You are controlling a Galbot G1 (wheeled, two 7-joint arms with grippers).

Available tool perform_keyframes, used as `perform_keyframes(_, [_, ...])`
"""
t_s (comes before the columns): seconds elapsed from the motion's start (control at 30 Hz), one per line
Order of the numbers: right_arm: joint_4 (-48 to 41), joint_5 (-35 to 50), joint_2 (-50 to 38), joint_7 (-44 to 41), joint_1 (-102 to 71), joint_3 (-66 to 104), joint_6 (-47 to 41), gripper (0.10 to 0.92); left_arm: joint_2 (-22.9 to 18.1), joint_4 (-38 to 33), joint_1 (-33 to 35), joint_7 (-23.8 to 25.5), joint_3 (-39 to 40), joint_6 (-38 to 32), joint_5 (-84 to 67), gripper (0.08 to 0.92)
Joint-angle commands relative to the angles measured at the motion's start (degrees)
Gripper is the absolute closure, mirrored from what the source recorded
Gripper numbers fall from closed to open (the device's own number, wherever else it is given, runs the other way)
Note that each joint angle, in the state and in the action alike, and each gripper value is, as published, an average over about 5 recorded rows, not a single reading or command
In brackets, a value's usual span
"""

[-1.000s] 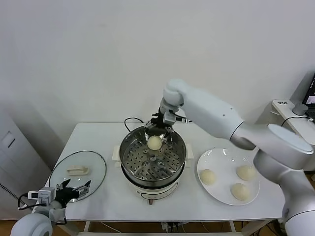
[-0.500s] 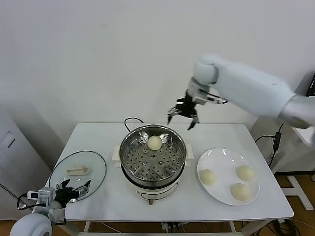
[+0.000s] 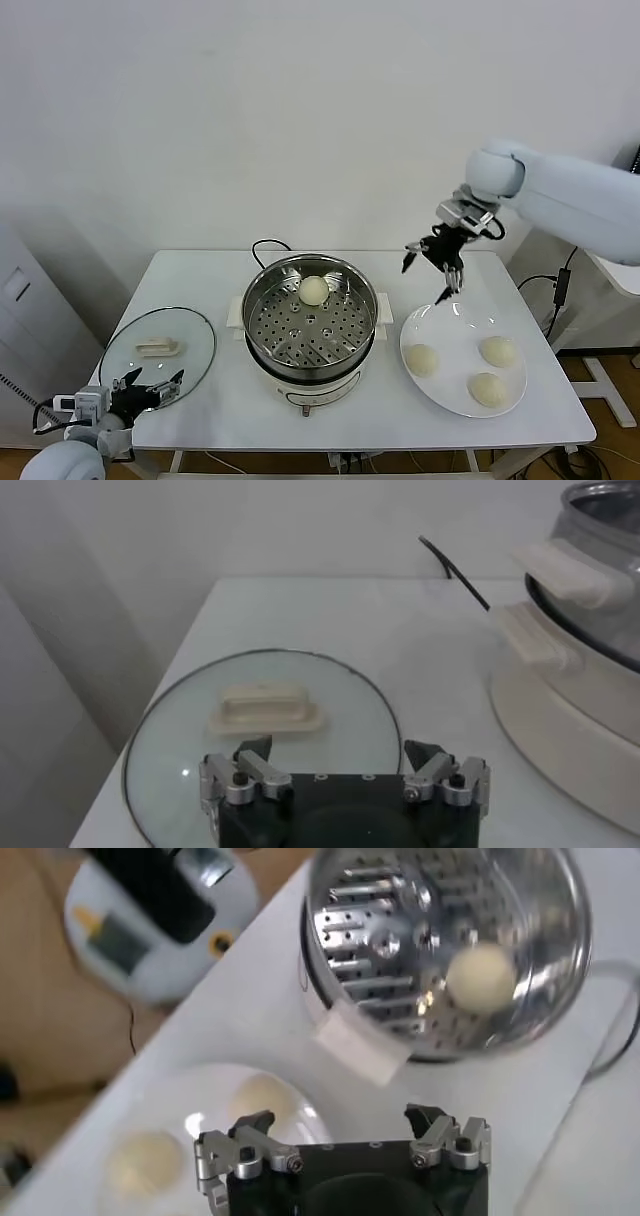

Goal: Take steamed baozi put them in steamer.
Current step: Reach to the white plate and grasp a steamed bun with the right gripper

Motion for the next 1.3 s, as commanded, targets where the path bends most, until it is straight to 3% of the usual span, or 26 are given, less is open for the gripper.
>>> perform_keyframes(0.03, [1.84,3.54,-3.26,3.45,-5.98,-1.39,-13.78,0.203,-0.14,0.07,0.22,0.01,-0.12,-0.04,0.05,0.177])
perform_keyframes(0.97, [-6.19,-8.17,0.73,9.63,-27.56,12.40,-14.88,0.203,-0.74,-0.39,0.75,-0.15,-0.20,0.11,0.37,0.177])
perform_keyframes(1.17, [-8.07,-10.57,1.40,10.65,-29.95,15.64,-14.77,0.238,-0.76,-0.41,0.90,-0.13,-0.21,0.10,0.43,0.177])
perform_keyframes(1.3, [-9.29,-11.76,1.74,11.20,-31.07,17.76,-14.73,0.312,-0.82,-0.53,0.96,-0.15,-0.19,0.12,0.50,0.177])
